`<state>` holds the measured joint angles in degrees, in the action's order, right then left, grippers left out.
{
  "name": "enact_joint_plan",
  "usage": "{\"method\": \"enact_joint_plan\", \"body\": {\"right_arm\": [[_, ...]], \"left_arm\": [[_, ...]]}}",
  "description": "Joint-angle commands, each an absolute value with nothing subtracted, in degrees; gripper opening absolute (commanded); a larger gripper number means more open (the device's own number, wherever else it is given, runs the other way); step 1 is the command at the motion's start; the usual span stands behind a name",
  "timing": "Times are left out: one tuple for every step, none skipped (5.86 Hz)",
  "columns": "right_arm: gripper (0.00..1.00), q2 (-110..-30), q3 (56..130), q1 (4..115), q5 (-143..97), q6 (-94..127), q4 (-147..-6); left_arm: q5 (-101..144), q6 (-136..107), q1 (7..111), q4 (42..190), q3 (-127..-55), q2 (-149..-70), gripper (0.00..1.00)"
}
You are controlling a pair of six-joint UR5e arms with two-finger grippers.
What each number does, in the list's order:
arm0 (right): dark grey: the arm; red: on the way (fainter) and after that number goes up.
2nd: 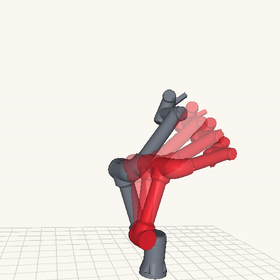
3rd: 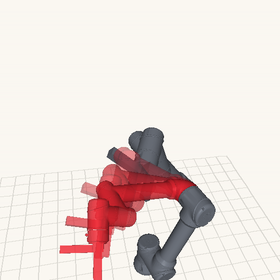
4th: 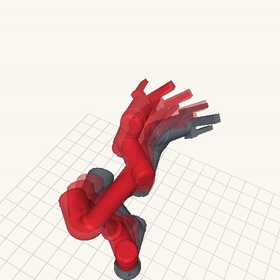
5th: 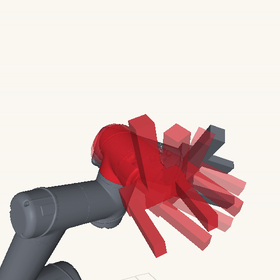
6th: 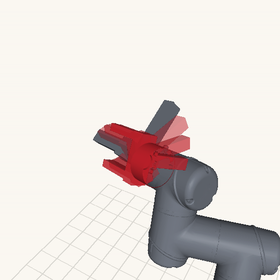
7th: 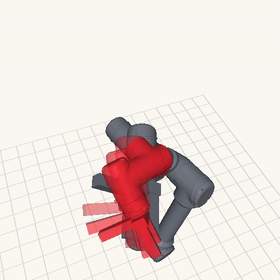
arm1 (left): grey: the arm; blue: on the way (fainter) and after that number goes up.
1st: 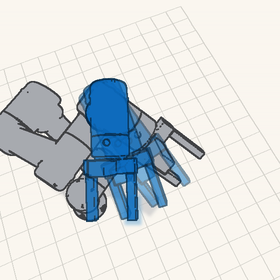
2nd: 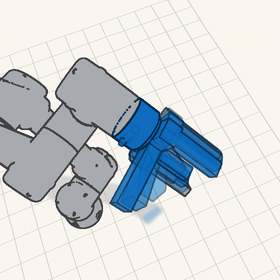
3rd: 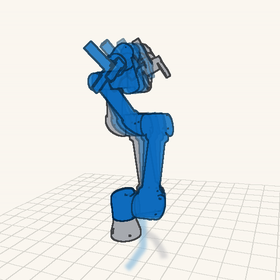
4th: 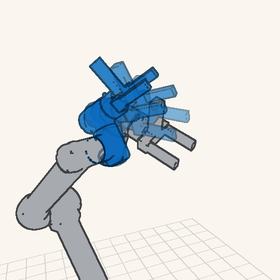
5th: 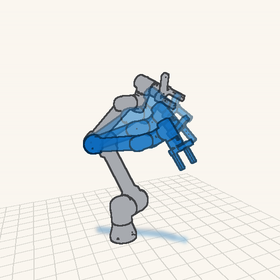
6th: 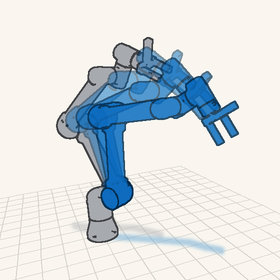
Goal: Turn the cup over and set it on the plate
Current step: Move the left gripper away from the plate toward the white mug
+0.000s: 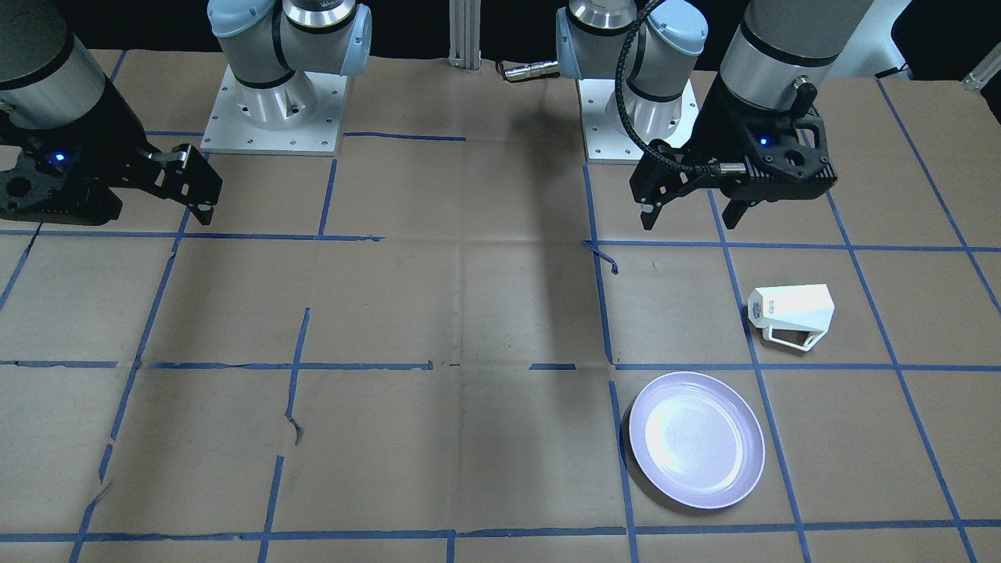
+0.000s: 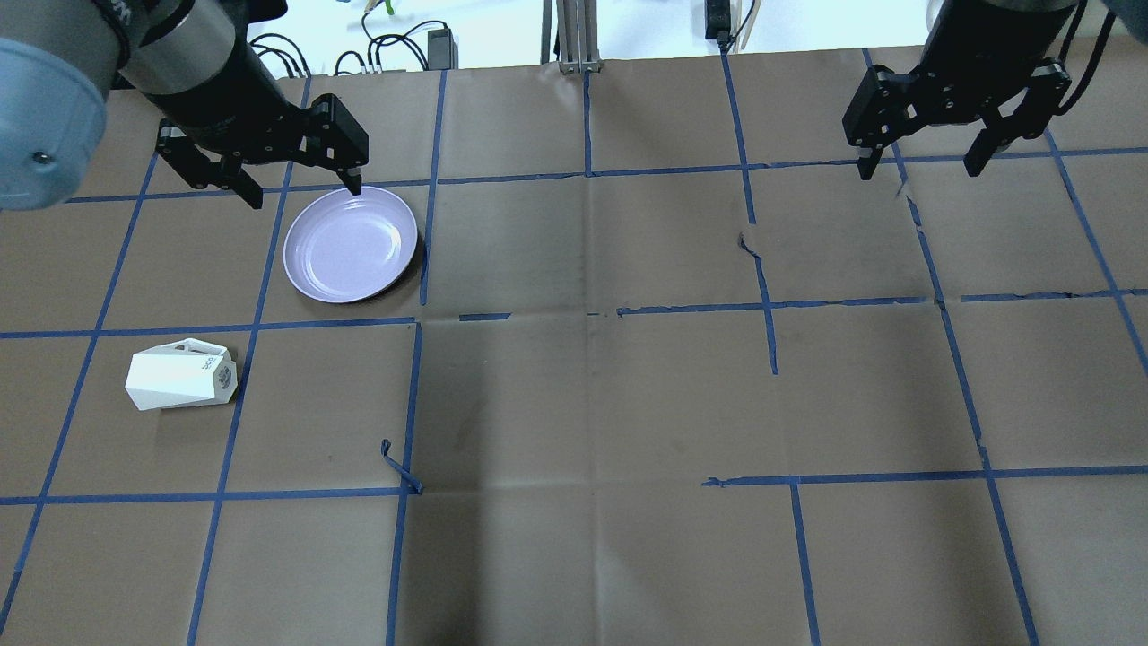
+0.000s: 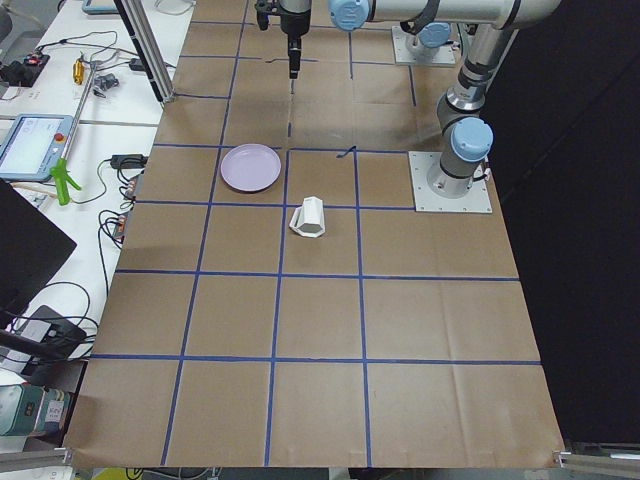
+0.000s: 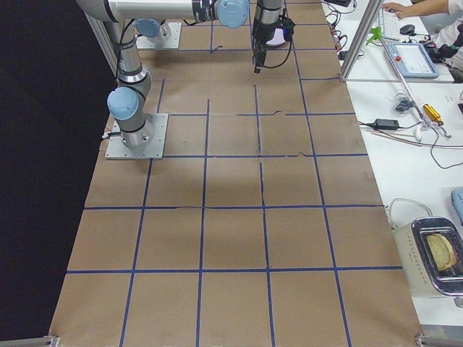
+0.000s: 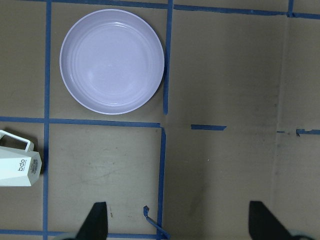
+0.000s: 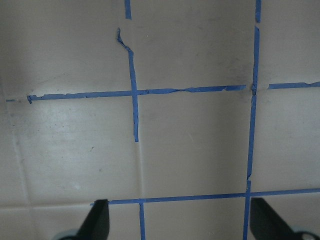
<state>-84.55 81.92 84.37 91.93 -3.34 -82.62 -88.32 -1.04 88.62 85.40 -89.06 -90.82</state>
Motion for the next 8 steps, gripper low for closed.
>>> {"method": "enact_joint_plan", "body": {"right_arm": [[1.0, -84.55, 81.91, 84.38, 91.93, -3.34, -82.62], [1.0, -84.55, 81.91, 84.38, 91.93, -3.34, -82.62], [1.0, -84.55, 81.91, 84.38, 91.93, -3.34, -82.62], [1.0, -84.55, 81.91, 84.38, 91.93, -3.34, -82.62], [1.0, -84.55, 81.91, 84.38, 91.93, -3.34, -82.62], [1.0, -84.55, 81.91, 84.38, 91.93, -3.34, -82.62], [1.0, -84.55, 81.91, 84.29, 91.93, -3.34, -82.62], [1.0, -84.55, 81.91, 84.37, 91.93, -3.34, -82.62]], "left_arm": [[-88.33, 1.4, 87.55, 85.08, -89.21, -90.62, 0.99], [-88.16, 6.71, 83.01, 85.25, -89.82, -90.09, 0.99], [-87.46, 14.25, 75.05, 86.21, -90.69, -89.13, 0.99], [-87.19, 23.64, 68.71, 86.31, -90.53, -89.12, 0.99], [-84.14, 33.56, 61.94, 87.61, -90.61, -89.99, 0.99], [-80.37, 41.49, 54.57, 87.8, -90.88, -91.04, 0.99], [-79.81, 46.88, 50.93, 87.89, -90.97, -93.4, 0.99], [-78.85, 53.89, 48.02, 87.89, -90.88, -96.12, 0.99]]}}
